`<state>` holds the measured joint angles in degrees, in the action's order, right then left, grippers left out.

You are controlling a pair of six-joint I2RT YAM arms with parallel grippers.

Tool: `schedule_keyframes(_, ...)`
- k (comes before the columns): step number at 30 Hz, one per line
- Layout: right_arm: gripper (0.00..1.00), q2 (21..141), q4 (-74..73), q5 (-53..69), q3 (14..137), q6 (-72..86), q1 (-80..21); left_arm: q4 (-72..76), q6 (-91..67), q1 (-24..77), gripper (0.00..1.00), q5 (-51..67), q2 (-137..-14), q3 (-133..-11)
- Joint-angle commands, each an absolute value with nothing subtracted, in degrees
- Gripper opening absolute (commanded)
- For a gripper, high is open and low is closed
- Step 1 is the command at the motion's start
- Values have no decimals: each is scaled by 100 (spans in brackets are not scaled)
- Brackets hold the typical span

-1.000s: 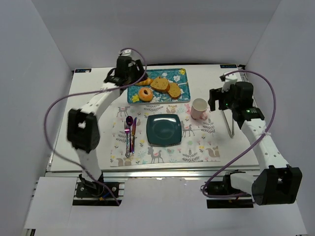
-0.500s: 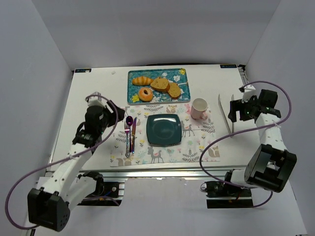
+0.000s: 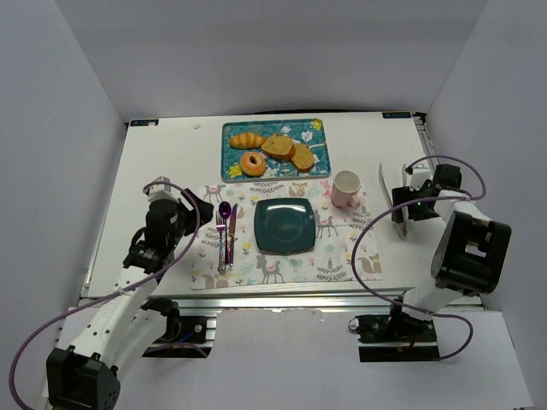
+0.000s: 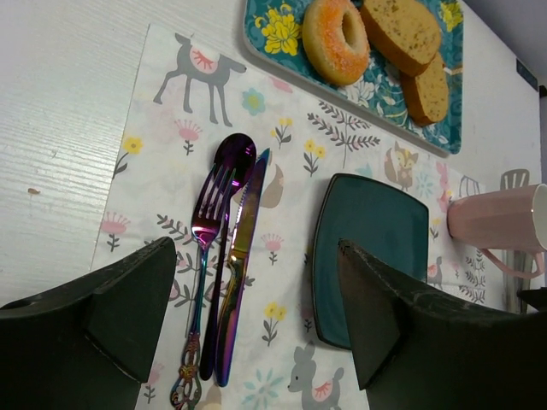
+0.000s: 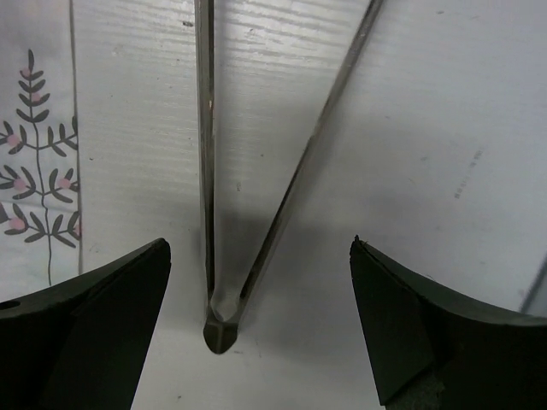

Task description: Place the bread

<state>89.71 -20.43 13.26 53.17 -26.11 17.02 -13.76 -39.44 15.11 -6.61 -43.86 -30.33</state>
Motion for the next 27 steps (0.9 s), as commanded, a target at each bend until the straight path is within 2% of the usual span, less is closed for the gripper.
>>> schedule_keyframes(1,89,9385,-1732,1450,5651,-2602,1573,-1371,-3911,1512,85,-589,-4500,-3120)
schedule_keyframes(11,80,10247,-1310,932,6003,-2338,1099,-1055,-4166,1512,85,-606,-4588,-2988)
schedule_keyframes(14,64,10449,-1632,1045,6187,-2381,1107,-1134,-4140,1503,85,-668,-4562,-3041)
schedule_keyframes(15,50,10502,-1739,1089,6240,-2408,1107,-1195,-4114,1503,85,-685,-4544,-3041)
schedule_keyframes(17,38,10555,-1933,1203,6310,-2452,1116,-1248,-4104,1503,85,-747,-4474,-3041)
schedule_keyframes(18,27,10556,-2064,1291,6311,-2496,1116,-1265,-4096,1503,85,-756,-4448,-3041)
schedule_keyframes(21,10,10416,-2144,1397,6302,-2566,1125,-1301,-4131,1503,85,-782,-4368,-3015)
schedule_keyframes(23,8,10145,-2171,1520,6372,-2628,1134,-1283,-4148,1503,85,-782,-4351,-2988)
schedule_keyframes(25,11,9889,-2267,1766,6503,-2733,1134,-1275,-4175,1503,85,-765,-4342,-3014)
schedule_keyframes(26,14,9661,-2337,2010,6739,-2786,1125,-1266,-4175,1503,85,-765,-4350,-3023)
schedule_keyframes(27,22,9563,-2381,2117,6880,-2804,1108,-1240,-4166,1503,85,-739,-4377,-3041)
